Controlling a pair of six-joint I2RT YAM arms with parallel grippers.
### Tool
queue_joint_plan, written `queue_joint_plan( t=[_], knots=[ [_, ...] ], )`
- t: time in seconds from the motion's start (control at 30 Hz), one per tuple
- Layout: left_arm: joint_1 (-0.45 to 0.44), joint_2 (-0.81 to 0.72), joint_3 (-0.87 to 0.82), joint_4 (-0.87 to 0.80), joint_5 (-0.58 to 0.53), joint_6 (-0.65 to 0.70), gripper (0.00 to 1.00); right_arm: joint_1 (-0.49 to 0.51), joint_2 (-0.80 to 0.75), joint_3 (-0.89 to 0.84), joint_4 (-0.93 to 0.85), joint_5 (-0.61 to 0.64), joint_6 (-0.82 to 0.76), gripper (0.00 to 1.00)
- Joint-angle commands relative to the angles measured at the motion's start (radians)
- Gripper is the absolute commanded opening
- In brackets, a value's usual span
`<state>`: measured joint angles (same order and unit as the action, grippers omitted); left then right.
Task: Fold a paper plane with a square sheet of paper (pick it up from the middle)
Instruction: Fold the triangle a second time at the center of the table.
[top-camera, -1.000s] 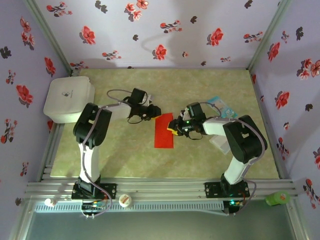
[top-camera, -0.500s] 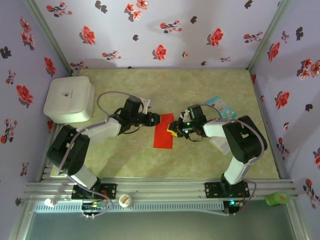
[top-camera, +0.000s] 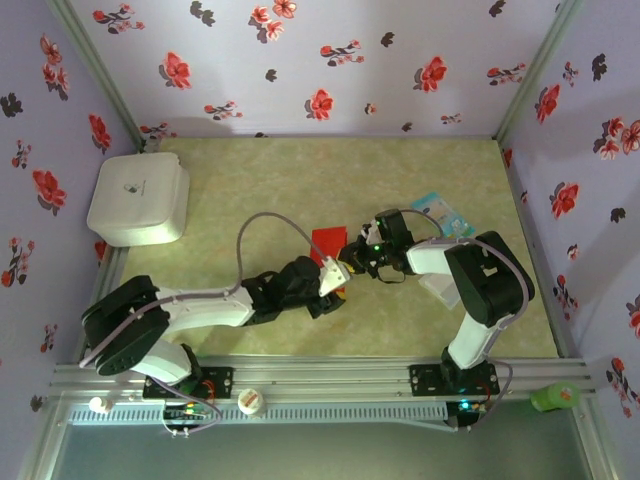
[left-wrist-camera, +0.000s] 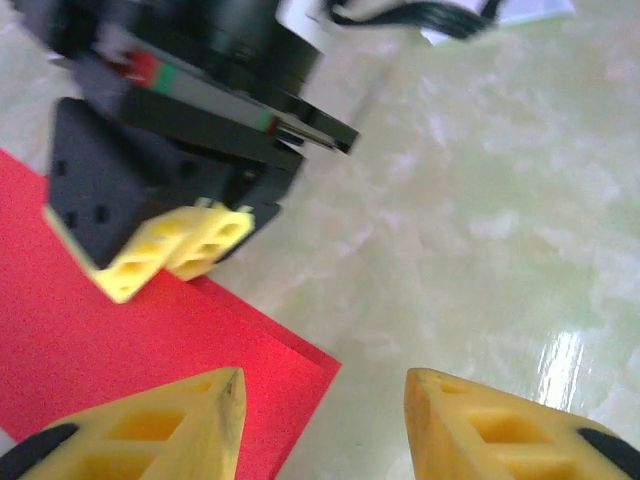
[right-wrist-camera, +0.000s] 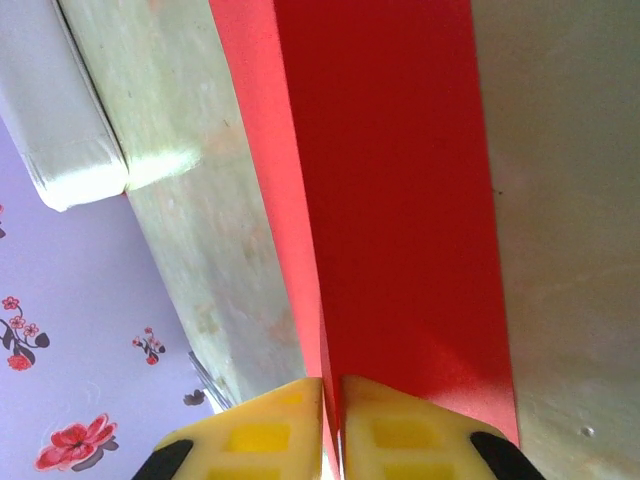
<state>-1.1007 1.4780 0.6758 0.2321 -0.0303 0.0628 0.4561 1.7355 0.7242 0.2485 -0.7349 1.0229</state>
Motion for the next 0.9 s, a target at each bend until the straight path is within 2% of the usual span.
queue_joint_plan(
  t=[0.0,0.07,0.2,0.43,0.6,0.87],
  knots=[
    [-0.030,0.041,0.013,0.002,-0.119,0.116,0.50,-0.005,-0.017,-0.003,-0.024,0.018,0.003,0.11],
    [-0.049,0.063,0.019,-0.009,-0.122,0.136,0.54,-0.005,-0.019,-0.003,-0.025,0.017,0.005,0.10],
    [-0.083,0.112,0.038,-0.019,-0.190,0.143,0.56,-0.005,-0.024,0.000,-0.025,0.015,0.006,0.10],
    [-0.133,0.194,0.064,0.055,-0.381,0.170,0.56,-0.005,-0.026,0.002,-0.025,0.022,0.009,0.11],
    [-0.149,0.226,0.068,0.098,-0.472,0.182,0.54,-0.005,-0.028,0.000,-0.023,0.023,0.013,0.11],
    [-0.154,0.243,0.062,0.154,-0.523,0.221,0.50,-0.005,-0.027,0.002,-0.023,0.023,0.013,0.11]
  ],
)
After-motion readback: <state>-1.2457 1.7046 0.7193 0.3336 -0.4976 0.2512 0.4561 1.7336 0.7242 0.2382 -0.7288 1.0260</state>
